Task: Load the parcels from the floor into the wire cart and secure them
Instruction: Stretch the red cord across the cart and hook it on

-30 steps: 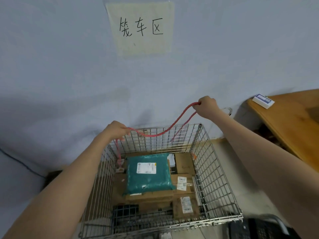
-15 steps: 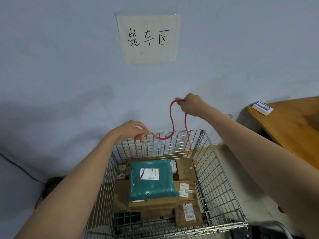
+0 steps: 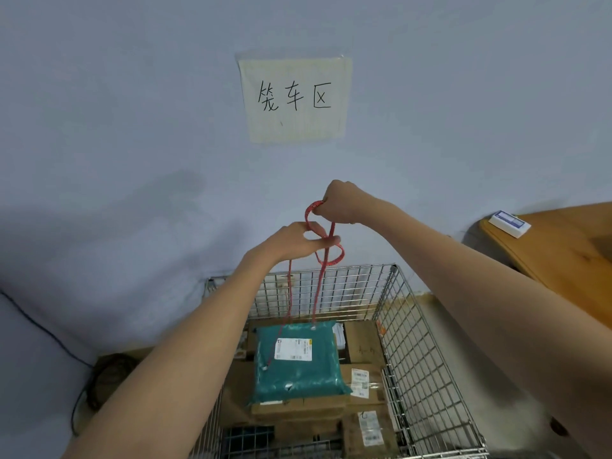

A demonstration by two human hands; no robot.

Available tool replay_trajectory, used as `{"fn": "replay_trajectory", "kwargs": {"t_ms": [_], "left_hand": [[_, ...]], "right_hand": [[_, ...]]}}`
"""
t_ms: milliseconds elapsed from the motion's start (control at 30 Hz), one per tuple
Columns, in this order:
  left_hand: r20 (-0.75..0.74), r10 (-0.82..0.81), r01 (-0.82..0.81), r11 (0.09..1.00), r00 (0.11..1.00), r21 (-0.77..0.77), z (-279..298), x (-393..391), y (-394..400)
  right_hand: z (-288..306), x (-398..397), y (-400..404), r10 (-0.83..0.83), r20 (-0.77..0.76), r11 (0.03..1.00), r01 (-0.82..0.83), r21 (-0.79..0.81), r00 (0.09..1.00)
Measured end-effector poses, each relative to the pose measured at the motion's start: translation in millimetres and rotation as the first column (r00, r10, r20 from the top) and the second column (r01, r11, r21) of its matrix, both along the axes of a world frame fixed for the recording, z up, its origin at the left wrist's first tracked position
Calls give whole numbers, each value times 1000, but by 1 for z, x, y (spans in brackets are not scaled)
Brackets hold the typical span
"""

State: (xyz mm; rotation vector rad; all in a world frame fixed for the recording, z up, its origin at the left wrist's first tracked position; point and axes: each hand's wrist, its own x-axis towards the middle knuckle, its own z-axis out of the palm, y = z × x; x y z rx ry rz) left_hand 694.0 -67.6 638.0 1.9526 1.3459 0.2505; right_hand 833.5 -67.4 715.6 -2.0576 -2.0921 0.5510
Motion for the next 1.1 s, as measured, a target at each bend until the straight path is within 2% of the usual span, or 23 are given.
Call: {"fn": "replay_trajectory", "kwargs": {"t_ms": [67, 133, 333, 433, 500, 567, 667, 933, 1100], "left_hand": [[118, 67, -66, 998, 991, -10, 5, 4, -2], [160, 70, -71, 997, 985, -5, 9, 4, -3], [156, 27, -26, 1000, 987, -4, 26, -10, -4], [191, 117, -126, 991, 975, 36, 27, -26, 5], [165, 177, -192, 978, 970, 80, 26, -34, 12], [78, 197, -206, 971, 977, 125, 27, -41, 17], [19, 261, -261, 951, 965, 164, 31, -58, 25], [-37, 413, -399, 896, 910, 195, 29, -111, 47], [-21, 493, -475, 848, 870, 236, 22, -130, 56]], "right_hand": [[1, -5, 1, 8, 13, 1000, -8, 2, 1000], [2, -7, 0, 19, 10, 1000, -19, 16, 1000], [-3, 0, 0, -20, -21, 996, 22, 84, 1000], [-2, 5, 1, -15, 5, 995, 15, 98, 1000], [-1, 11, 2, -38, 83, 988, 25, 151, 996], [-1, 18, 3, -83, 162, 977, 48, 208, 983], [-4, 33, 5, -154, 213, 966, 102, 238, 965], [-32, 90, 0, -245, 225, 969, 247, 17, 943], [-47, 112, -3, -303, 92, 943, 313, -118, 948]]}}
